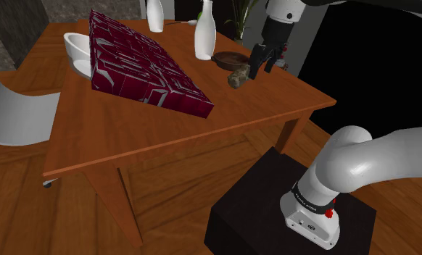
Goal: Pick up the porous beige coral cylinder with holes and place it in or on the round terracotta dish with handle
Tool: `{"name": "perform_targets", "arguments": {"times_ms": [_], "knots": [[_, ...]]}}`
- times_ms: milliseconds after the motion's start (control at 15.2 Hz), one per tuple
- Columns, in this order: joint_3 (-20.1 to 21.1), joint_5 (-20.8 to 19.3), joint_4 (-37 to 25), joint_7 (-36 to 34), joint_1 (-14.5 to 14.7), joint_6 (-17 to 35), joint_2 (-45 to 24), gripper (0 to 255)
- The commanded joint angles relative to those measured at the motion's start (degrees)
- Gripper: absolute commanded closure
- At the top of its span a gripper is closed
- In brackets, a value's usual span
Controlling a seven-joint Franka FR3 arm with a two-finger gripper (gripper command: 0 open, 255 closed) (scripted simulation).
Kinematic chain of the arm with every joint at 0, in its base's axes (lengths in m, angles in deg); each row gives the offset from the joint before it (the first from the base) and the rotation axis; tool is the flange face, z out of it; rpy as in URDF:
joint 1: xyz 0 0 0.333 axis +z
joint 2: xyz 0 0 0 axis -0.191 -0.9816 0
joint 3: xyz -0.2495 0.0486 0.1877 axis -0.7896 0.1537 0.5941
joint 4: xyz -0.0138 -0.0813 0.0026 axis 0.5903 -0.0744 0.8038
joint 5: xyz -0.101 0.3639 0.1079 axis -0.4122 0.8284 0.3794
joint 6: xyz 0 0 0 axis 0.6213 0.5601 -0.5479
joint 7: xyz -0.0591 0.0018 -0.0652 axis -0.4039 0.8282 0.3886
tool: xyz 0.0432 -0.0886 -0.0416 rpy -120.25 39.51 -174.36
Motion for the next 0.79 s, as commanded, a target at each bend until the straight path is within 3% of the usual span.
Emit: {"name": "perform_targets", "arguments": {"times_ms": [0, 264, 594, 660, 726], "knots": [[0.0, 0.0, 0.0, 0.0, 0.0, 0.0, 0.0, 0], [-5.1, -10.2, -8.5, 27.3, 6.7, -3.9, -12.1, 0], [-7.2, -22.2, -15.7, 59.5, 13.6, -3.3, -24.4, 0], [-7.2, -24.0, -16.2, 64.5, 14.6, -2.6, -25.9, 0], [-7.3, -24.1, -15.4, 64.5, 14.4, -1.9, -25.8, 0]]}}
